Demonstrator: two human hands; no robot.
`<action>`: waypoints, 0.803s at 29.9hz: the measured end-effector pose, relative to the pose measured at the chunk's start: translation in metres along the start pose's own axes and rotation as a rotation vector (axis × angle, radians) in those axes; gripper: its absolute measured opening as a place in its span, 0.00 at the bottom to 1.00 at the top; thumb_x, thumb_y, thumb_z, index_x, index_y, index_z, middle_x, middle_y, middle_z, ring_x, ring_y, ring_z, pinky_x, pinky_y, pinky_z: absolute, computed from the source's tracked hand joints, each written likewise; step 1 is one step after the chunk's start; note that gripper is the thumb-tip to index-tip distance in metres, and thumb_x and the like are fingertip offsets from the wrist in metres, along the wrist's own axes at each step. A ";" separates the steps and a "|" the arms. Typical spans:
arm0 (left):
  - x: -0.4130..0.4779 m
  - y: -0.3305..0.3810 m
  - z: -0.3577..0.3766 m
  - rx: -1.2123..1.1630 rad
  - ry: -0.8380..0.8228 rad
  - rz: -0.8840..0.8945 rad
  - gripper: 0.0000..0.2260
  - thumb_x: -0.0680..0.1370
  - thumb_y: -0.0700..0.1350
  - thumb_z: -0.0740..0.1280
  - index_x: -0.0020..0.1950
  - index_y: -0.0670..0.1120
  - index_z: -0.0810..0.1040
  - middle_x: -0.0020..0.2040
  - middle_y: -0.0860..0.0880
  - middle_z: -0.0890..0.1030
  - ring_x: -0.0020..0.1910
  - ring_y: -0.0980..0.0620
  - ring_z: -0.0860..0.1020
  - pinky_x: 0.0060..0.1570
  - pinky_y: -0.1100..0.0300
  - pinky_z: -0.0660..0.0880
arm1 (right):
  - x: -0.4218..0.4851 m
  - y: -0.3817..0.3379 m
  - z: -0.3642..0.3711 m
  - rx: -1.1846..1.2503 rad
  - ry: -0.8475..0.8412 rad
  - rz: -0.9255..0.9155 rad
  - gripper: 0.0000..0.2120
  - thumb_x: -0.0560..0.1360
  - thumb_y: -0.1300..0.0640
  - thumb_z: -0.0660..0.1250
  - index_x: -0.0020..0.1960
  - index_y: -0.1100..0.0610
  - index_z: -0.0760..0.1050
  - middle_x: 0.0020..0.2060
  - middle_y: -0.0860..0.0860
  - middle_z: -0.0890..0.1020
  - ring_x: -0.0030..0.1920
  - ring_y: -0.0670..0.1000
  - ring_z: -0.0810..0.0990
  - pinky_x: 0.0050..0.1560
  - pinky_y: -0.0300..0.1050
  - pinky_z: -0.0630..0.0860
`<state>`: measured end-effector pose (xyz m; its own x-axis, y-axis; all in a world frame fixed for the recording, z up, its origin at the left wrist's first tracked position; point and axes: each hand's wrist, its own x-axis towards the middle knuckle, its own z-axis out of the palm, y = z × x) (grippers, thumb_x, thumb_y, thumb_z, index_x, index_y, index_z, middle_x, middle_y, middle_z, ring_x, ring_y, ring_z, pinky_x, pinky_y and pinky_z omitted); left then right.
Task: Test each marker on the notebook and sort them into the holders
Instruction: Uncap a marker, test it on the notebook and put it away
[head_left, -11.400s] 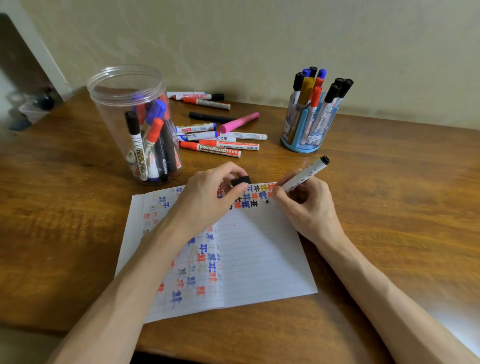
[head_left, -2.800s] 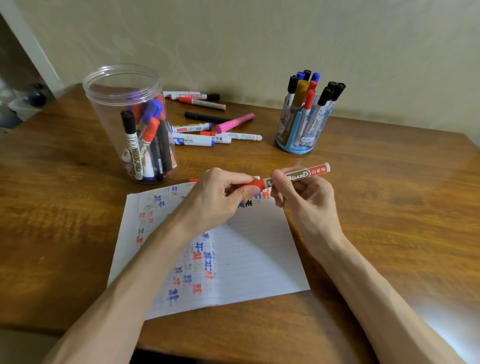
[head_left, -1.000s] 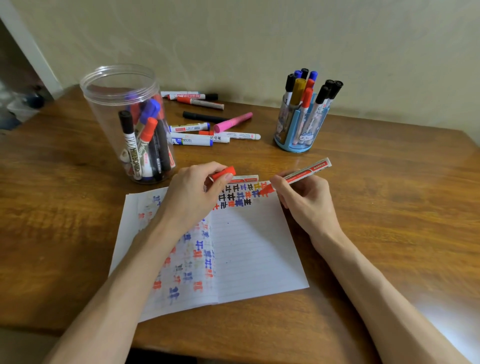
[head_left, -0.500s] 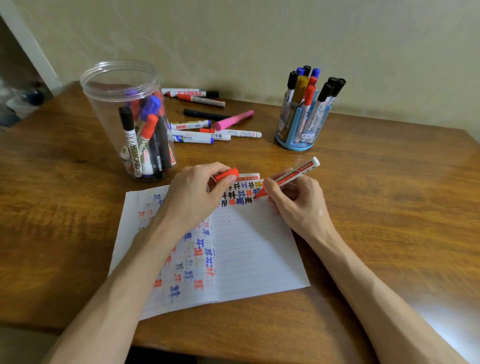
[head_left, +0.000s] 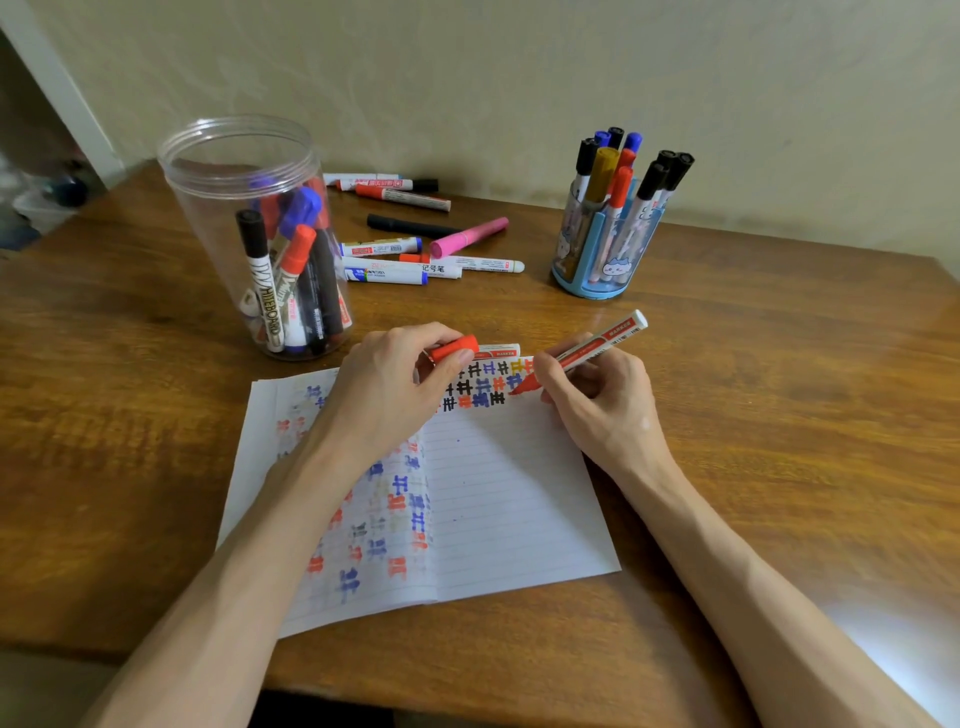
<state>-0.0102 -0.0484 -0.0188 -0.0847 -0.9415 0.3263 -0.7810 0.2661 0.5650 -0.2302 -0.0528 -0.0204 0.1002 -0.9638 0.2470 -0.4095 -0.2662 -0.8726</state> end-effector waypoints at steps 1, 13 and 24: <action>0.000 0.000 0.000 -0.001 -0.001 0.001 0.14 0.83 0.55 0.65 0.64 0.52 0.81 0.51 0.57 0.84 0.43 0.61 0.79 0.39 0.67 0.73 | 0.000 -0.001 0.001 -0.011 -0.011 -0.009 0.06 0.82 0.54 0.71 0.46 0.49 0.80 0.37 0.41 0.85 0.38 0.42 0.85 0.37 0.36 0.79; 0.000 -0.002 0.001 0.007 -0.014 0.004 0.14 0.82 0.55 0.65 0.64 0.52 0.81 0.52 0.57 0.85 0.43 0.61 0.79 0.40 0.65 0.76 | 0.001 0.002 -0.002 0.008 0.031 0.025 0.04 0.81 0.57 0.71 0.48 0.55 0.81 0.39 0.43 0.85 0.38 0.41 0.85 0.38 0.34 0.79; 0.000 -0.003 0.002 0.025 -0.005 0.004 0.14 0.82 0.56 0.65 0.65 0.53 0.81 0.51 0.58 0.84 0.42 0.65 0.77 0.39 0.68 0.71 | -0.001 0.000 0.000 -0.042 -0.045 -0.012 0.05 0.81 0.55 0.71 0.47 0.54 0.82 0.40 0.42 0.85 0.37 0.42 0.85 0.37 0.36 0.80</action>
<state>-0.0092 -0.0491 -0.0217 -0.0912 -0.9414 0.3246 -0.7961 0.2647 0.5441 -0.2308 -0.0522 -0.0209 0.1458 -0.9606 0.2368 -0.4459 -0.2775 -0.8510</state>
